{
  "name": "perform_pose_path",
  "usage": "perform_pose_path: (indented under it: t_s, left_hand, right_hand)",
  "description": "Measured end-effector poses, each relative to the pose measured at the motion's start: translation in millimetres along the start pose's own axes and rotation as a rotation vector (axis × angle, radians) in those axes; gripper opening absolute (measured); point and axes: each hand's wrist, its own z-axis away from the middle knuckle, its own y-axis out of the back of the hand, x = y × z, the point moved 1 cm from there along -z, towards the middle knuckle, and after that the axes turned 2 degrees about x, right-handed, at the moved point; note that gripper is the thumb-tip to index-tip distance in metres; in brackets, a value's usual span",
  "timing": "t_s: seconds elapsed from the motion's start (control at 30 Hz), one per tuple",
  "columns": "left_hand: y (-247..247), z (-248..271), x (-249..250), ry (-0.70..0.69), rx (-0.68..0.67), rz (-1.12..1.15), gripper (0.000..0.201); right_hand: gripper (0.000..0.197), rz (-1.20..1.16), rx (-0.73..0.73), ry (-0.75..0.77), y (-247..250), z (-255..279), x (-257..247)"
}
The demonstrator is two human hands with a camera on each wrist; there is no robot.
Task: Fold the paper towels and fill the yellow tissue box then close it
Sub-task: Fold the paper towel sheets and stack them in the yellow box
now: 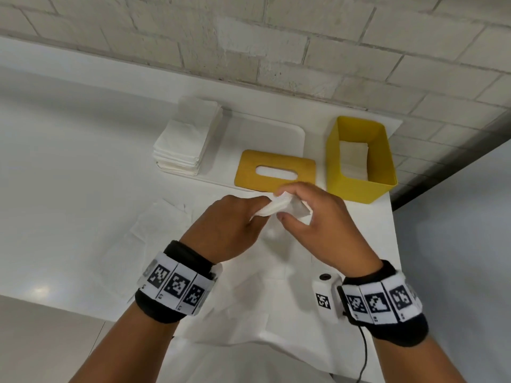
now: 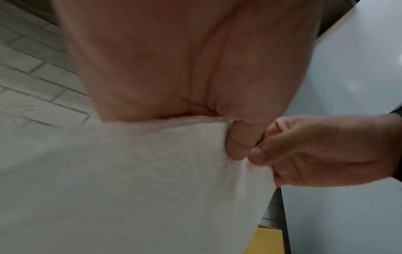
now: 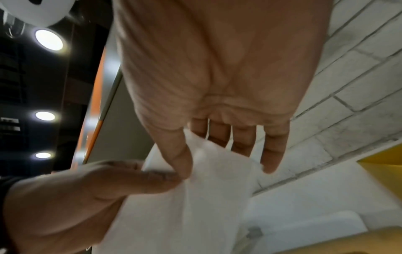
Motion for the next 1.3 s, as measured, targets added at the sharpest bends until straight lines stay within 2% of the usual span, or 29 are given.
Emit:
perform_pose_path:
  t_s: [0.07, 0.13, 0.2, 0.27, 0.37, 0.47, 0.63, 0.73, 0.9, 1.0, 1.17, 1.3]
  left_hand:
    - [-1.5, -1.8, -1.4, -0.027, 0.025, -0.037, 0.011]
    - [0.1, 0.2, -8.5, 0.018, 0.042, -0.066, 0.015]
    - [4.3, 6.2, -21.1, 0.120, 0.048, -0.097, 0.021]
    - [11.6, 12.4, -32.7, 0.180, 0.118, -0.093, 0.021]
    - [19.5, 17.9, -41.7, 0.268, 0.223, 0.004, 0.014]
    - [14.7, 22.5, -46.6, 0.303, 0.229, 0.128, 0.016]
    - [-12.5, 30.4, -54.8, 0.304, 0.140, 0.167, 0.018]
    - [-20.7, 30.9, -56.4, 0.321, 0.135, 0.150, 0.019]
    - [-16.7, 29.4, -52.0, 0.316, 0.180, 0.163, 0.016]
    - [-12.8, 31.7, -52.6, 0.326, 0.146, 0.185, 0.020]
    - [-9.9, 22.9, -44.4, 0.251, 0.059, -0.025, 0.029]
    - [-13.1, 0.8, -16.7, 0.123, -0.024, -0.246, 0.041]
  right_hand:
    - [0.017, -0.045, 0.015, -0.014, -3.8, -2.4, 6.7]
    - [0.016, -0.194, 0.054, -0.106, -3.1, -1.2, 16.4]
    - [0.017, -0.340, 0.106, -0.197, 2.5, 1.7, 23.7]
    - [0.016, -0.408, 0.156, -0.264, 8.1, 6.0, 30.3]
    - [0.005, -0.428, 0.177, -0.342, 10.8, 13.7, 43.9]
    - [0.005, -0.425, 0.166, -0.421, 3.1, 21.8, 60.3]
    - [0.016, -0.333, 0.110, -0.516, -26.5, 38.7, 83.1]
    - [0.017, -0.276, 0.116, -0.567, -34.0, 44.3, 90.1]
    - [0.012, -0.281, 0.107, -0.520, -26.6, 43.6, 82.7]
    - [0.014, -0.301, 0.128, -0.511, -24.8, 43.8, 83.4]
    - [0.016, -0.336, 0.148, -0.545, -31.5, 49.5, 88.3]
    - [0.014, -0.319, 0.151, -0.560, -35.3, 52.1, 89.5]
